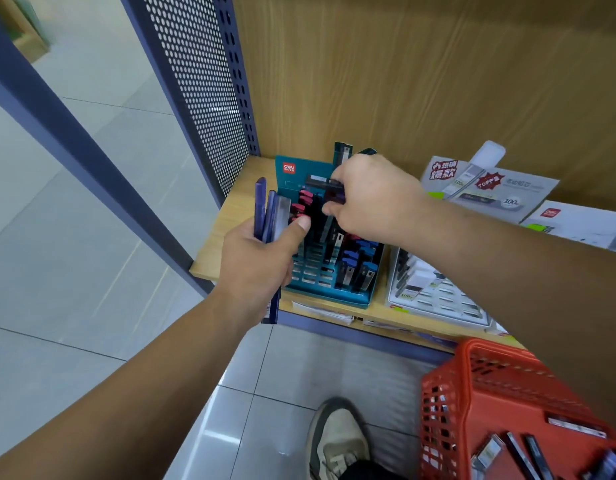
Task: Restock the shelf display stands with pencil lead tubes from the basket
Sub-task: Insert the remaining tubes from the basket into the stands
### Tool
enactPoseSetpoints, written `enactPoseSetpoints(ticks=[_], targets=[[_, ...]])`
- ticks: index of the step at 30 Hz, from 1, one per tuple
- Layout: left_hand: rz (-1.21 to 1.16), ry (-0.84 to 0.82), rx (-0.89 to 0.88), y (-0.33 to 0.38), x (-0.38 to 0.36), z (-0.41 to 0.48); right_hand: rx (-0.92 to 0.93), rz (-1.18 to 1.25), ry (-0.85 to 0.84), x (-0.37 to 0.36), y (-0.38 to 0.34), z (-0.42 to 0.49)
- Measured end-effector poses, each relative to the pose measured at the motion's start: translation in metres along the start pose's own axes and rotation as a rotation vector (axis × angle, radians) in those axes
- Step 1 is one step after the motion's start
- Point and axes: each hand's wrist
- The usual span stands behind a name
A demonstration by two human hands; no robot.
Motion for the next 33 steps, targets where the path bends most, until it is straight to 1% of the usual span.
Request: enactPoseSetpoints(ticks=[2, 5, 8, 10, 15, 21, 25, 27, 29, 31, 32, 33], targets=[[-0.007, -0.002, 0.0, 0.001, -0.001, 0.002, 0.006, -0.022, -0.011, -0.005, 0.002, 0.001], [-0.027, 0.024, 0.031, 0.001, -0.001, 0.003, -0.015, -0.009, 0.018, -0.011, 0.004, 0.002], [-0.089, 0.027, 0.114, 0.002, 0.002, 0.001, -0.024, -0.013, 0.062, -0.014, 0.004, 0.0], [-0.13, 0.018, 0.162, 0.002, 0.006, -0.002, -0.012, -0.027, 0.053, -0.015, 0.002, -0.001], [-0.195, 0.027, 0.254, 0.006, 0.016, -0.01, 0.058, -0.163, 0.021, -0.013, 0.0, 0.0], [-0.358, -0.011, 0.386, 0.017, 0.017, -0.013, 0.062, -0.225, 0.072, -0.017, -0.01, 0.002], [-0.472, -0.008, 0.476, 0.022, 0.016, -0.015, 0.101, -0.287, 0.058, -0.02, -0.006, 0.0], [-0.499, 0.003, 0.5, 0.024, 0.017, -0.015, 0.072, -0.221, 0.067, -0.019, -0.005, -0.002], [-0.508, 0.01, 0.507, 0.026, 0.018, -0.016, 0.047, -0.136, 0.13, -0.013, -0.007, -0.009], [-0.52, 0.009, 0.509, 0.028, 0.017, -0.017, -0.005, 0.053, 0.205, -0.005, -0.011, -0.021], [-0.529, 0.019, 0.511, 0.03, 0.016, -0.018, -0.045, 0.189, 0.194, 0.0, -0.015, -0.03], [-0.543, 0.03, 0.512, 0.031, 0.015, -0.018, -0.084, 0.318, 0.133, 0.004, -0.019, -0.04]])
Point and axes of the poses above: each hand's wrist, its own z-axis towards the middle knuckle, its own x-axis out of the back of the hand, y = z × x, and after that the axes turned 14 degrees about y, right-handed
